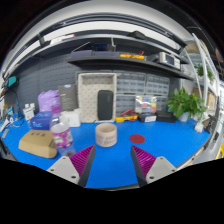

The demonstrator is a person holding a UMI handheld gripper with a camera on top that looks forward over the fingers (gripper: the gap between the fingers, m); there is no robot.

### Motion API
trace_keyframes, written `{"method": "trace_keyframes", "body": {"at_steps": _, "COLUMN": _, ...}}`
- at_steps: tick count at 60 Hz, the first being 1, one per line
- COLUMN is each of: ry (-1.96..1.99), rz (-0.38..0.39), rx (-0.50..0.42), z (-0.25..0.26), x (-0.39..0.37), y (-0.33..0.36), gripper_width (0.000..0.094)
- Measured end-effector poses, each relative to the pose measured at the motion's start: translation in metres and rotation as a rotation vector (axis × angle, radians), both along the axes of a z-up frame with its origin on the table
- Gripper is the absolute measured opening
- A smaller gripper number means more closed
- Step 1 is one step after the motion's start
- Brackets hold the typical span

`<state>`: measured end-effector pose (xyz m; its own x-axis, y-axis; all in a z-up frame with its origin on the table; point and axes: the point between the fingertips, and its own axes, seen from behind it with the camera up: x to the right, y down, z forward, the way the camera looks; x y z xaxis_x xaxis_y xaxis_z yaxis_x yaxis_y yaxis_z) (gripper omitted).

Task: Pour water

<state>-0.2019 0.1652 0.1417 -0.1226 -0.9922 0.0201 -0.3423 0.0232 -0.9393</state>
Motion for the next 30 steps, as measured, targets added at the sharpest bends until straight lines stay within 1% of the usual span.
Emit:
{"method": "trace_keyframes", "body": {"at_steps": 7, "ry": 0.015, "rz": 0.071, "rx": 0.04, "z": -0.023, "x": -0.012, "y": 0.063, "gripper_width": 0.0722}}
{"method": "trace_keyframes", "body": {"at_steps": 17, "ry": 0.031, "rz": 0.167, "rx": 0.06, "z": -0.04, "x": -0.006, "y": 0.122, "gripper_width": 0.0721}}
{"method": "trace_keyframes", "body": {"at_steps": 22, "ry": 0.024, "rz": 0.198, "rx": 0.066, "z": -0.043, "x": 0.009, "y": 0.14, "gripper_width": 0.0721}}
{"method": "trace_keyframes", "body": {"at_steps": 30, "ry": 0.005, "rz": 0.214, "rx": 0.055, "z": -0.041, "x": 0.042, "y": 0.156, "gripper_width": 0.0721}}
